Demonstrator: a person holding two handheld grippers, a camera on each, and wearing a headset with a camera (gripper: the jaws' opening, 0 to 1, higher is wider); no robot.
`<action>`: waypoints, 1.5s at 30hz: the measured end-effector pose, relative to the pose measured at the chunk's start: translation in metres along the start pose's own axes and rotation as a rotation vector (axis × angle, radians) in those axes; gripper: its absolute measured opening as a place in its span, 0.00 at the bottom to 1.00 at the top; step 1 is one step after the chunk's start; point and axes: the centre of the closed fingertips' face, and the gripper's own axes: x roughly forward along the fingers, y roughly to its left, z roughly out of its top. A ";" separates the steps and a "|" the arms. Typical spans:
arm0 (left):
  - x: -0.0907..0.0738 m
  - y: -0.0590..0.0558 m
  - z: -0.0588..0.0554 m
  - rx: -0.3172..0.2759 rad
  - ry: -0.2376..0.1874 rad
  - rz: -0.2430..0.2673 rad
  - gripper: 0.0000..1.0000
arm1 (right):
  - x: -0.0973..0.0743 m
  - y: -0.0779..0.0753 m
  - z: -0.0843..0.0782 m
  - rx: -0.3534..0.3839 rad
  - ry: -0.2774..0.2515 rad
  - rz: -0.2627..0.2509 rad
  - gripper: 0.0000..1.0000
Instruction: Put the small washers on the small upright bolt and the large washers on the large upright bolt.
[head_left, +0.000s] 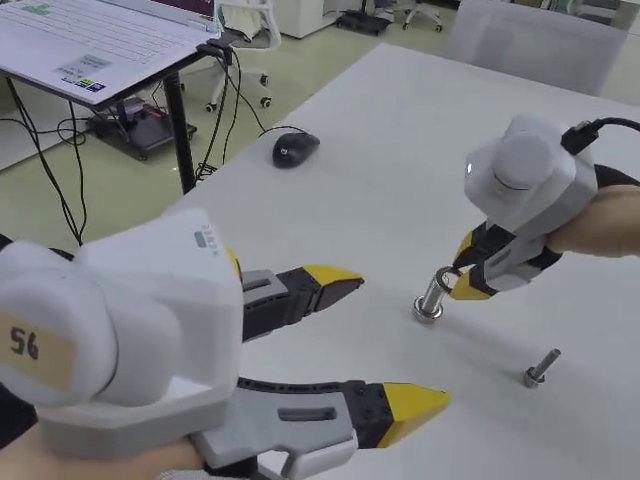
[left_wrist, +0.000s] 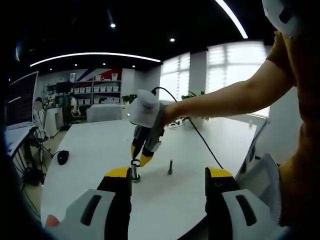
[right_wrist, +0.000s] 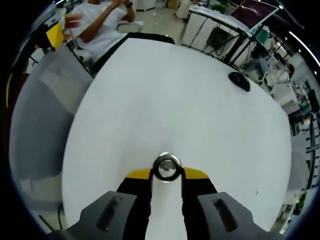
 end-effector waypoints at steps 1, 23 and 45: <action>0.000 0.001 0.000 0.001 0.000 0.002 0.58 | 0.001 -0.001 0.000 -0.002 0.002 -0.001 0.22; 0.005 0.009 -0.004 -0.026 0.007 0.008 0.58 | 0.028 -0.005 -0.008 -0.016 0.048 0.049 0.22; 0.005 0.011 -0.008 -0.038 0.015 0.016 0.58 | 0.057 0.001 -0.021 0.042 0.047 0.082 0.23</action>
